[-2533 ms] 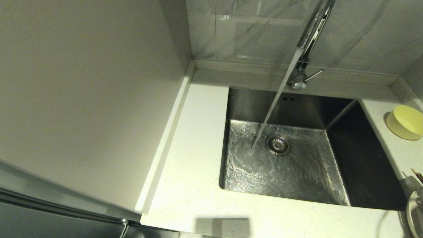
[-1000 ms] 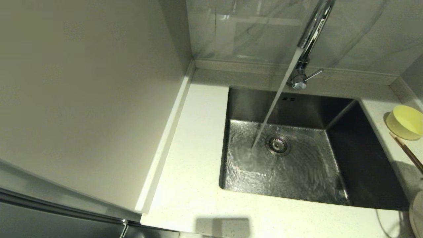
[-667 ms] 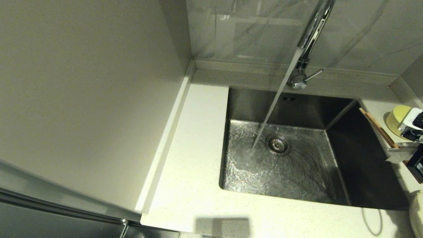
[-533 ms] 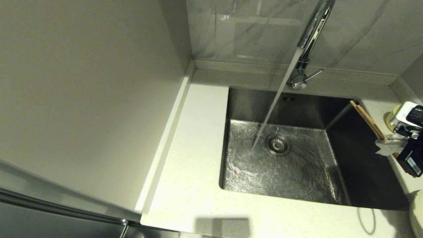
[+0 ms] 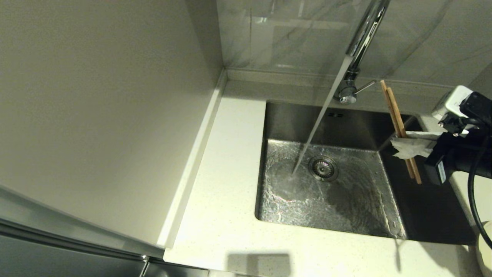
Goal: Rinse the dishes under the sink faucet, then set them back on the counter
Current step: Rinse the chopsticks
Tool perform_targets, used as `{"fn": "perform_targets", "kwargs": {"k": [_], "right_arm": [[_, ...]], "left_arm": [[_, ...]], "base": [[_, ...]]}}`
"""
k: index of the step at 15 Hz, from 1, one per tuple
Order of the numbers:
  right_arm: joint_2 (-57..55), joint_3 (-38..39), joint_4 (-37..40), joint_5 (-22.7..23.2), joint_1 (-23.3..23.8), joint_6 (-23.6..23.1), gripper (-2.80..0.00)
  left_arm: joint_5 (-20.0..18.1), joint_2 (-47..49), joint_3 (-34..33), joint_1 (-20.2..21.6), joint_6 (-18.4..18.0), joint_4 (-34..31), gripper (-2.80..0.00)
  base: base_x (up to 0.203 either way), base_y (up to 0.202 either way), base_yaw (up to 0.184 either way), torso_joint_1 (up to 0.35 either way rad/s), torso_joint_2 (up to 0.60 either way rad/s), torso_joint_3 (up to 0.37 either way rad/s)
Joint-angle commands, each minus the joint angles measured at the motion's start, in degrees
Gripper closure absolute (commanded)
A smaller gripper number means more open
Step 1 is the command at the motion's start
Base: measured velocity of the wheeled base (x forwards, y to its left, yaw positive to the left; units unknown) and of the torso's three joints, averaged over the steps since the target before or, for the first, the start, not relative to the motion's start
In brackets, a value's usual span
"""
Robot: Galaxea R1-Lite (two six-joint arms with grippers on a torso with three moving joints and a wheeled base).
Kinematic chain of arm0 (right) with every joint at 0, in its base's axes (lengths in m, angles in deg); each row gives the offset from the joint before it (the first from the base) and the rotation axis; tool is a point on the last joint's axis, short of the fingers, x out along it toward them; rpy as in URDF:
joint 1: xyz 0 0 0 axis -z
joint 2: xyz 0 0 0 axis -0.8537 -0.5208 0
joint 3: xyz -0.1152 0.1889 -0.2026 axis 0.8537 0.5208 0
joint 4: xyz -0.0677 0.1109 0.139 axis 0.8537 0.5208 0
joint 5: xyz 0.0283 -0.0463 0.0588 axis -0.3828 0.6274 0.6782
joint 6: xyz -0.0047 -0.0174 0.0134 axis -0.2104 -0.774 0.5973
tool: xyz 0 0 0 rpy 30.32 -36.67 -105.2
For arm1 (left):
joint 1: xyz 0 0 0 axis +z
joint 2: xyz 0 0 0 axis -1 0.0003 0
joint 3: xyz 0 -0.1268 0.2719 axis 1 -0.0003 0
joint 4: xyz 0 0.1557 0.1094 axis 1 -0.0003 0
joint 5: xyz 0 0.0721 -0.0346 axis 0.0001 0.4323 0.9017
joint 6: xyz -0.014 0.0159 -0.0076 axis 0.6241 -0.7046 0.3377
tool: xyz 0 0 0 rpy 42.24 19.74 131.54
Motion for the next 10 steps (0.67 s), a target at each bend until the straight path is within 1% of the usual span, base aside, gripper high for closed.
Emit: {"fn": "perform_targets", "kwargs": {"k": [1, 3, 5, 10], "right_arm": [[-0.7, -0.85, -1.78, 0.06, -4.53, 0.11, 0.0], [-1.79, -1.79, -2.19, 0.06, -5.96, 0.58, 0.0], [-3.05, -2.27, -2.7, 0.11, -7.91, 3.99, 0.0], [-7.8, -3.34, -16.23, 0.14, -10.21, 8.72, 0.0]], "left_arm": [[0.03, -0.09, 0.0, 0.0, 0.0, 0.02, 0.0], [0.03, -0.09, 0.0, 0.0, 0.0, 0.02, 0.0], [0.03, -0.09, 0.0, 0.0, 0.0, 0.02, 0.0], [0.03, -0.09, 0.0, 0.0, 0.0, 0.02, 0.0]], "base": [[0.0, 0.0, 0.0, 0.0, 0.0, 0.0], [0.0, 0.0, 0.0, 0.0, 0.0, 0.0], [0.0, 0.0, 0.0, 0.0, 0.0, 0.0], [0.0, 0.0, 0.0, 0.0, 0.0, 0.0]]}}
